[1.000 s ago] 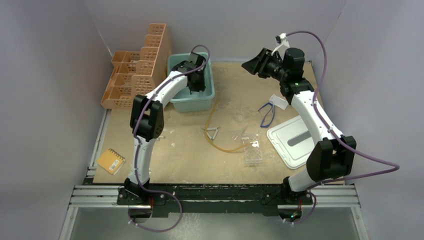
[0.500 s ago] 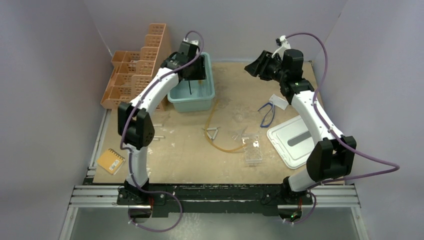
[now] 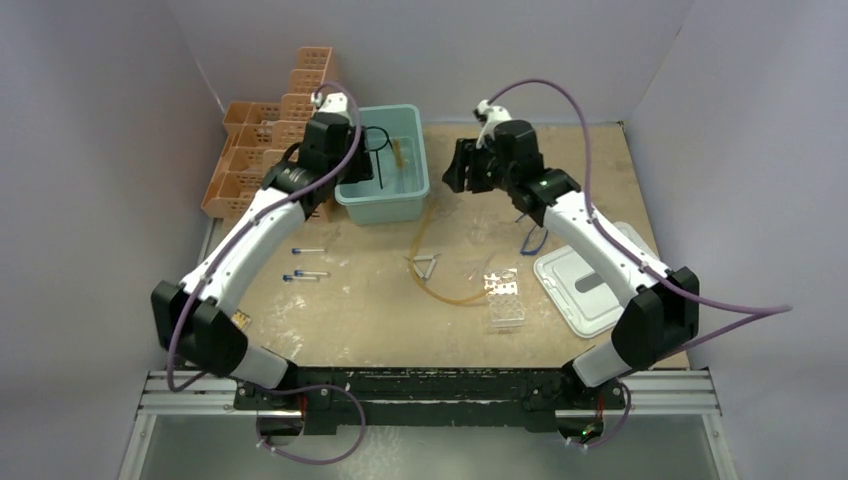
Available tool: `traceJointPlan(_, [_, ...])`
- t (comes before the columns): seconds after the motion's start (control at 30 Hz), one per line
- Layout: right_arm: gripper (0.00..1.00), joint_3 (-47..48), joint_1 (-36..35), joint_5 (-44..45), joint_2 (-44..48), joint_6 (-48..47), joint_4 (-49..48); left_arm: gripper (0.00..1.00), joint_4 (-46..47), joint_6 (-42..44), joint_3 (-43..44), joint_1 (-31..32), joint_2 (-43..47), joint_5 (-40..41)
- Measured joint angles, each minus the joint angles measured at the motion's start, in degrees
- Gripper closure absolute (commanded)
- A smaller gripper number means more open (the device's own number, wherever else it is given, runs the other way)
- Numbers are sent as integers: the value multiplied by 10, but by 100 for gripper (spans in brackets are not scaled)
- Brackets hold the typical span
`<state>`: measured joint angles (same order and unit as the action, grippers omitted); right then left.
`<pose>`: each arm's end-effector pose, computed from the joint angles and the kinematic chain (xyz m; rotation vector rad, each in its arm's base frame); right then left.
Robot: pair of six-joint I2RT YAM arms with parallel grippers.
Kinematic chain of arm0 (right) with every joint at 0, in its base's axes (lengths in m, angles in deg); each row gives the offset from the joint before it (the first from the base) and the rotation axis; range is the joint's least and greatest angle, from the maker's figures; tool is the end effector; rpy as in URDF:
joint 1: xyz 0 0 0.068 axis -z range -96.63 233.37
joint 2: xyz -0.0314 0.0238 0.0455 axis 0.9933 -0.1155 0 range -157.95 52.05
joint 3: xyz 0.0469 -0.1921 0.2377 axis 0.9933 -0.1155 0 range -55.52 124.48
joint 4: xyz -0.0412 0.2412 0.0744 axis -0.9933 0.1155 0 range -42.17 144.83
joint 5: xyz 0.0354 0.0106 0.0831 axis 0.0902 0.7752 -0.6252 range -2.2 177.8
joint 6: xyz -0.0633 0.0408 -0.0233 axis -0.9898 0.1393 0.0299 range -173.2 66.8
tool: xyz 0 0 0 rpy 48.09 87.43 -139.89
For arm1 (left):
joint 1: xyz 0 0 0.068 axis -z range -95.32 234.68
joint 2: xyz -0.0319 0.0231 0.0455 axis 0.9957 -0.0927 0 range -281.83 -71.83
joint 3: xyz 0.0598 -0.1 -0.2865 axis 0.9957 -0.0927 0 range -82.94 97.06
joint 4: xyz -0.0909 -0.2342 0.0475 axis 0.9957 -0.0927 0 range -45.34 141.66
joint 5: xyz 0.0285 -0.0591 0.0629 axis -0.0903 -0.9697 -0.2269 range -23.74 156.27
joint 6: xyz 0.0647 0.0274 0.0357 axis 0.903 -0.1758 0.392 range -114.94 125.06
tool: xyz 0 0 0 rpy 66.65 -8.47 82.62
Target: Organize the chemistry lab equipment
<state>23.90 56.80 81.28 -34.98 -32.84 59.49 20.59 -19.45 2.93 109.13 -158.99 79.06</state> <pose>0.3386 0.1779 0.3959 -0.1853 1.9518 0.6559 0.3370 -0.1367 0.3944 -0.1326 2.1274 -0.2680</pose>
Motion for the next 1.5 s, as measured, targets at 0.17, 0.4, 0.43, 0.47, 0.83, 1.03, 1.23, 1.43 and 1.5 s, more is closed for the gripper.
traceJointPlan(0.17, [43,-16,-94,58,0,-36,54,48,35,-12,-112,0,118,36])
traceJointPlan(0.4, [68,-75,-219,113,-26,-76,69,49,82,-45,-202,0,223,77])
traceJointPlan(0.43, [69,-78,-232,114,-39,-78,68,49,85,-49,-208,0,228,81])
traceJointPlan(0.47, [70,-81,-245,115,-55,-78,67,49,89,-52,-213,0,231,85])
traceJointPlan(0.83, [84,-94,-291,146,-163,-80,11,49,103,-64,-229,0,234,96])
traceJointPlan(1.03, [77,-94,-293,175,-202,-72,-2,49,103,-64,-229,0,234,96])
traceJointPlan(1.23, [74,-94,-293,209,-215,-55,3,49,103,-61,-229,0,233,96])
traceJointPlan(1.43, [71,-88,-293,226,-228,-46,10,50,102,-58,-229,0,229,96])
traceJointPlan(1.5, [70,-86,-293,228,-230,-44,11,50,102,-58,-229,0,229,96])
